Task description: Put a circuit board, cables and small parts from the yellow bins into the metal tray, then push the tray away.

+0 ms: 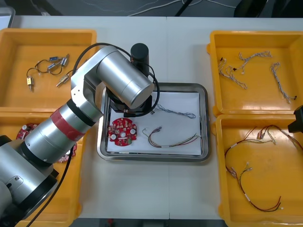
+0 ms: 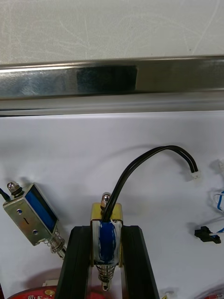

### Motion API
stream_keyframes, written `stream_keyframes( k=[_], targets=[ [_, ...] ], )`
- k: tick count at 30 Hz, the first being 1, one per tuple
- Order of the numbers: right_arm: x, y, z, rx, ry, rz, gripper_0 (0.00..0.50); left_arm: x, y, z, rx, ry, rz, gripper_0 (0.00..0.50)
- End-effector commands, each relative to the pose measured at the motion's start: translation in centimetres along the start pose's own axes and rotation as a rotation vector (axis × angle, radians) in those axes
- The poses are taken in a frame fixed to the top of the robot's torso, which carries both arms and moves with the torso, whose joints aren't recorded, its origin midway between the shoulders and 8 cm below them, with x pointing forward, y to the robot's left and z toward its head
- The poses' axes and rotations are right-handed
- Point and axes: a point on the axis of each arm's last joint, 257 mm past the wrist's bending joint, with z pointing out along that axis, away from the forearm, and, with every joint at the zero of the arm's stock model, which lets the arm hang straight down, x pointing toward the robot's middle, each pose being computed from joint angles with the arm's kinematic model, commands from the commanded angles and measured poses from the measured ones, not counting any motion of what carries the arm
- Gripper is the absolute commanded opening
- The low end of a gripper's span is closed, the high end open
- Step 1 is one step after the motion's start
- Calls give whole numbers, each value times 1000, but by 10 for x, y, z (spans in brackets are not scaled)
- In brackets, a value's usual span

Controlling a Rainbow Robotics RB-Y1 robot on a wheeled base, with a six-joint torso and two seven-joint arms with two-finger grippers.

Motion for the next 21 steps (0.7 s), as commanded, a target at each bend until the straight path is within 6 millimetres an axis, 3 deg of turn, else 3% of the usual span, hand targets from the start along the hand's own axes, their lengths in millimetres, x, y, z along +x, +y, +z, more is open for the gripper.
stream_keyframes(
  k=[1,2,4,6,12,21],
  targets=[
    [-7,-17,-15,50,-39,50,500,-13,-25,-13,30,-44,-41,299],
    [-7,-17,-15,50,-39,50,500,-13,-25,-13,31,-45,-40,333],
    [-7,-17,-15,50,-39,50,500,-13,-25,-13,31,-45,-42,468],
    [-7,-17,-15,50,-39,50,500,-13,-25,-13,31,-45,-42,500],
    [-7,-17,-15,50,-39,50,500,-15,-26,-24,37,-49,-48,500],
    [-7,-17,-15,50,-39,50,500,-15,-13,-66,56,-15,-70,500]
  ],
)
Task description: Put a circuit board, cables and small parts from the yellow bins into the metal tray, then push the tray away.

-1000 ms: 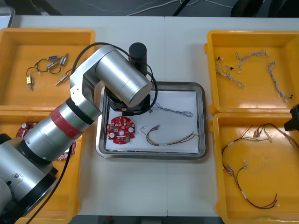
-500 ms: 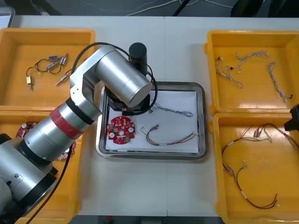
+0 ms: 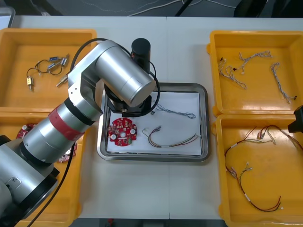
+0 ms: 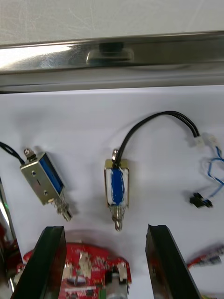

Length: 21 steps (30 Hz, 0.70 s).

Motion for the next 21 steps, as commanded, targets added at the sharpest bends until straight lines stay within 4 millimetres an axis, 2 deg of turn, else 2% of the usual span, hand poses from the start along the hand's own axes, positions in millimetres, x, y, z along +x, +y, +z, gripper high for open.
stream_keyframes(
  k=[1,8,14,16,21],
  targets=[
    [-7,-17,-15,50,-39,50,500,-24,-11,-48,79,-41,-87,500],
    [-7,-17,-15,50,-39,50,500,-28,9,-82,85,-36,-89,500],
    [-7,-17,-15,50,-39,50,500,-44,28,-112,139,-101,-75,500],
    [-2,-8,-11,31,-20,24,500,-48,37,-122,156,-114,-66,500],
    [-9,7,-21,30,-41,-50,500,-49,60,-133,156,-123,-54,500]
  ],
)
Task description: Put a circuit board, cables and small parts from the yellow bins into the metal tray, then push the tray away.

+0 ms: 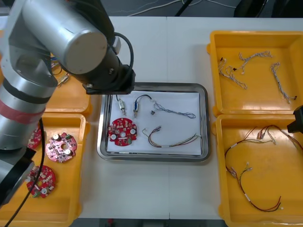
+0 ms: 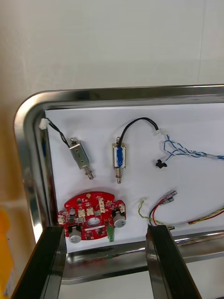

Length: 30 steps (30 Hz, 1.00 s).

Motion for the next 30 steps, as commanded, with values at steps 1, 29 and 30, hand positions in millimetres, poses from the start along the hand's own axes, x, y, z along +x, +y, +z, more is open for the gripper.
stream_keyframes(
  k=[1,29,30],
  targets=[
    [-10,7,-19,40,-41,-57,500,-26,28,-37,-13,-81,-10,500],
    [5,157,-6,-52,-35,-772,500,13,209,-70,-173,-42,-18,500],
    [6,163,-5,-57,-37,-812,500,16,216,-71,-185,-39,-11,500]
  ],
)
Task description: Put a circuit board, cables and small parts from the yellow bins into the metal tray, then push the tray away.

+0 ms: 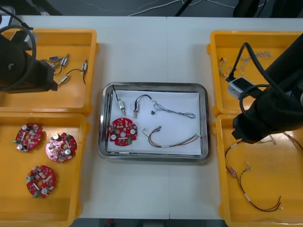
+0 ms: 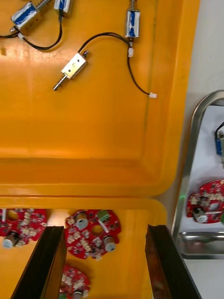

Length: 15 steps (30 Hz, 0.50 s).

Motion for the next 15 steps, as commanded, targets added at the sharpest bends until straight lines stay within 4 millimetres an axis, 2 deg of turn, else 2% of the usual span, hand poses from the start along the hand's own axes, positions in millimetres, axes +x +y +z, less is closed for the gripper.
stream_keyframes(
  k=[1,9,15],
  targets=[
    [-19,16,-10,19,-36,-200,500,4,40,-12,-66,-22,53,500],
    [-38,51,0,-46,-29,-438,500,33,84,-4,-117,21,10,500],
    [-55,84,12,-68,-33,-620,500,42,94,-5,-120,28,-16,500]
  ],
)
